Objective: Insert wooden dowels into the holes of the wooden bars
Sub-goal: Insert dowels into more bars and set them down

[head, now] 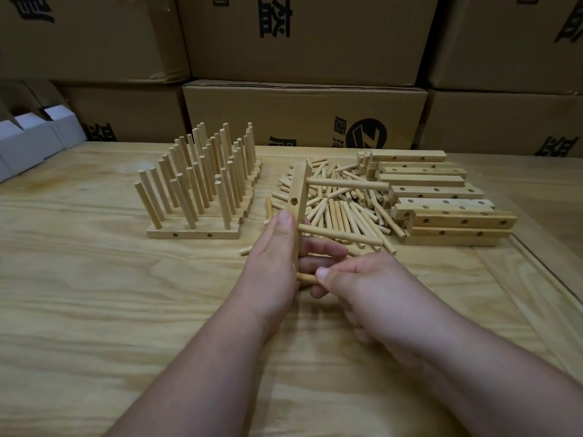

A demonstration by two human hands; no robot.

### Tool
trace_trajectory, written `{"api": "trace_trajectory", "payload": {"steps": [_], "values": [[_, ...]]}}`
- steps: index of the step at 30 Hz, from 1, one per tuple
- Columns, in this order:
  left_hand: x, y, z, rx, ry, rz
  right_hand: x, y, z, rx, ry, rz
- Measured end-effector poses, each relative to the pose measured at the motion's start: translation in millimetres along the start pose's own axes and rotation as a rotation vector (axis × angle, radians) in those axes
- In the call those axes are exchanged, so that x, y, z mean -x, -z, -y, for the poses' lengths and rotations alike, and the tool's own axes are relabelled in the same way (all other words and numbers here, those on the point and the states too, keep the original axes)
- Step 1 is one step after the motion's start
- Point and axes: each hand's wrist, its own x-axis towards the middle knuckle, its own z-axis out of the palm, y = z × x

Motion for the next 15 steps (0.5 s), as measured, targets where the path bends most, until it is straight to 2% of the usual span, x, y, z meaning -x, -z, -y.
{"api": "trace_trajectory", "payload": {"steps": [4, 6, 12, 15], "values": [[1, -1, 1, -0.045, -0.033, -0.008, -2, -1, -2, -0.195, -0.149, 0.023], [1, -1, 2, -0.042, -0.059, -0.02, -5, 0, -4, -0.212, -0.148, 0.03], [-6, -2, 2, 0.088, -0.023, -0.127, -8, 16, 2, 0.221, 0.092, -0.147], [-8, 0, 4, 0.084, -0.007, -0.159, -10, 35, 7, 0.262, 0.156, -0.221]]}}
